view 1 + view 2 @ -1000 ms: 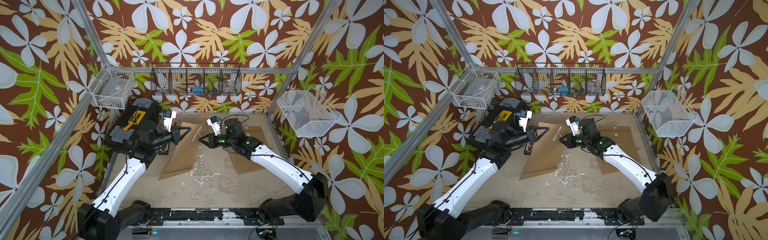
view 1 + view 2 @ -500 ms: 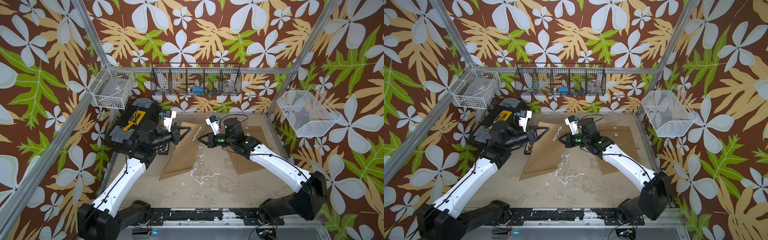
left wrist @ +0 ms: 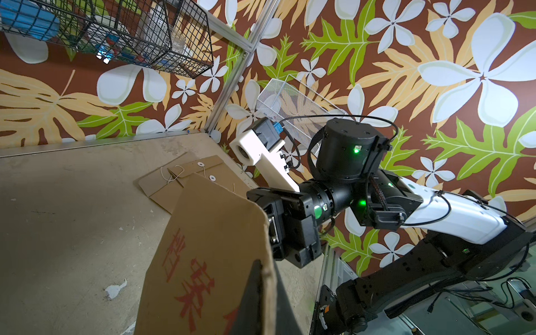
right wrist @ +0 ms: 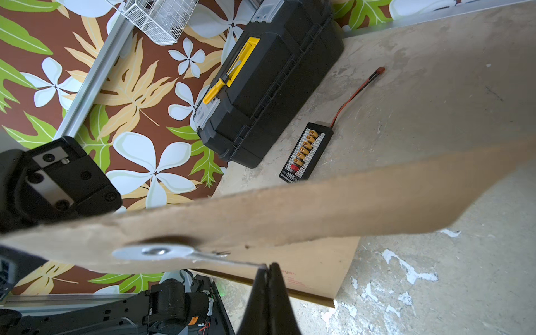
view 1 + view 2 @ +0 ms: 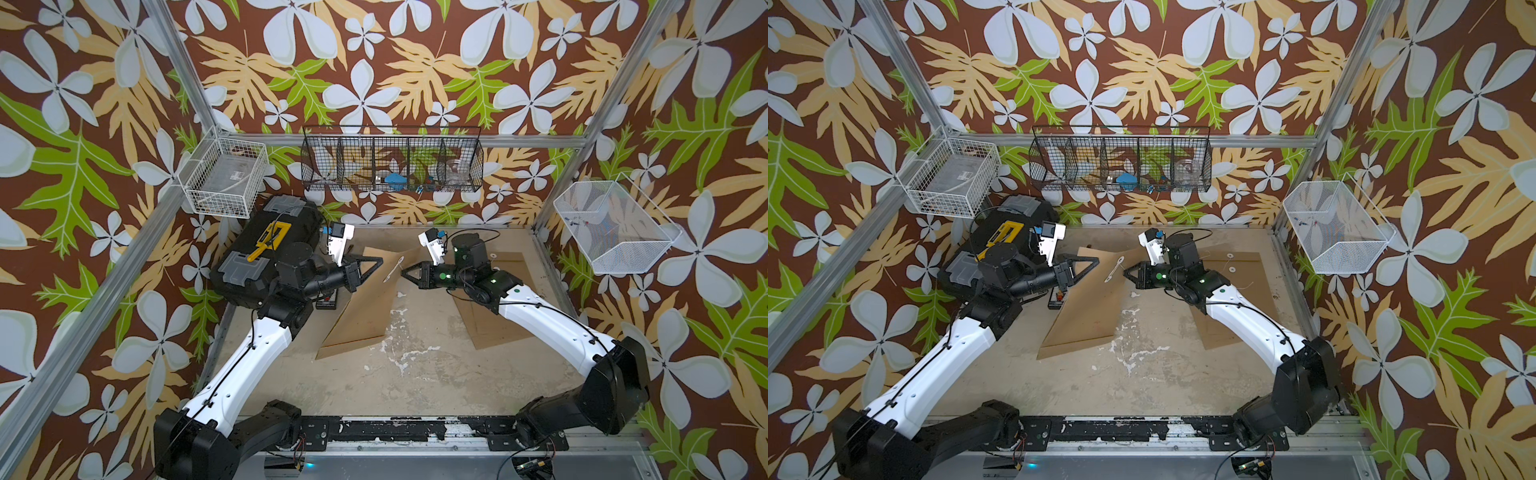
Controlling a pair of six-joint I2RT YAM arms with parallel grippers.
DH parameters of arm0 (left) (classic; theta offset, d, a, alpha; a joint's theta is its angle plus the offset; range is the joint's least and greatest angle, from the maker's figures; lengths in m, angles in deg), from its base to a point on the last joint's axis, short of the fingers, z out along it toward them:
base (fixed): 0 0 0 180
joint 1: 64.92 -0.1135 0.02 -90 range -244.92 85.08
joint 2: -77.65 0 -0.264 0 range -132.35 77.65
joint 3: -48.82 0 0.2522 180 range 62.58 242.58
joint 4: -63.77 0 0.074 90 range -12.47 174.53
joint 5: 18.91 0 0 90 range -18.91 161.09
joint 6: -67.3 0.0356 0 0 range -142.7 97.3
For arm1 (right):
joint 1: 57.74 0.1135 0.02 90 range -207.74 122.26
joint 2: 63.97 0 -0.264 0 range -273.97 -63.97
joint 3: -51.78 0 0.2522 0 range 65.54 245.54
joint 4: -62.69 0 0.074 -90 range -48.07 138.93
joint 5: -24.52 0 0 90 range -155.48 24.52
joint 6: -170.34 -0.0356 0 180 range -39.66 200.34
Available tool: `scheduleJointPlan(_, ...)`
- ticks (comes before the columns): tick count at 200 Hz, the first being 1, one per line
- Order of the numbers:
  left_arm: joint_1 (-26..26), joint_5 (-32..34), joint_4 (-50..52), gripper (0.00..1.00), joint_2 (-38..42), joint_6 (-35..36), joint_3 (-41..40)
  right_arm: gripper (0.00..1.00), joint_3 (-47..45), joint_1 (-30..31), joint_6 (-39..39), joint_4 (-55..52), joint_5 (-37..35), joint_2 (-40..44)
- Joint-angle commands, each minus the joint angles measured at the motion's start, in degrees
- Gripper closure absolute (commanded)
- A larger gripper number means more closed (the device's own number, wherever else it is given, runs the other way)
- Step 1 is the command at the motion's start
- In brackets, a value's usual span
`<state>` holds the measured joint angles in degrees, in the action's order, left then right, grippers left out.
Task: Close the mouth of the file bag
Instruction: Close the file bag.
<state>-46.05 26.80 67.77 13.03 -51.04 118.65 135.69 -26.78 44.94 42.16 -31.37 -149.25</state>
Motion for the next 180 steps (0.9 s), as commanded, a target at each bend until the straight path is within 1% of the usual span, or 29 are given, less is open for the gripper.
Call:
scheduleJointPlan(1, 0.0, -1.8, -1.5, 1.0, 0.4, 0.9, -0.2, 1.0, 1.9, -0.7, 0.0, -2.3, 1.1, -0.3)
scheduleJointPlan(27, 0.0, -1.8, 0.9, 1.0, 0.5, 3.0, 0.1, 1.0, 7.1, -2.1, 3.2, -8.4, 0.0, -1.3)
scheduleJointPlan(31, 0.0, -1.8, 1.3, 1.0, 0.5, 3.4, 0.2, 1.0, 8.0, -2.2, 3.8, -9.5, -1.6, -1.4)
scheduleJointPlan(51, -0.1, -1.2, 2.8, 1.0, 0.4, 4.7, 0.3, 1.0, 12.3, -2.5, 6.4, -14.5, -4.2, -1.9)
scheduleJointPlan(70, 0.0, -1.1, 2.7, 1.0, 0.3, 4.7, 0.1, 1.0, 14.8, -2.6, 7.1, -16.9, -4.7, -2.4)
scheduleJointPlan(96, -0.1, -1.3, 1.8, 1.0, 0.2, 3.8, 0.0, 1.0, 16.3, -2.1, 6.8, -17.7, -4.7, -2.8)
scheduleJointPlan(154, 0.0, -0.6, 0.1, 1.0, 0.1, 2.2, -1.1, 1.0, 20.6, 2.2, 5.7, -18.6, -5.1, -2.4)
scheduleJointPlan(180, 0.0, -0.8, -1.3, 1.0, -0.1, 1.2, -1.5, 1.0, 20.9, 4.2, 5.0, -17.9, -4.4, -2.8)
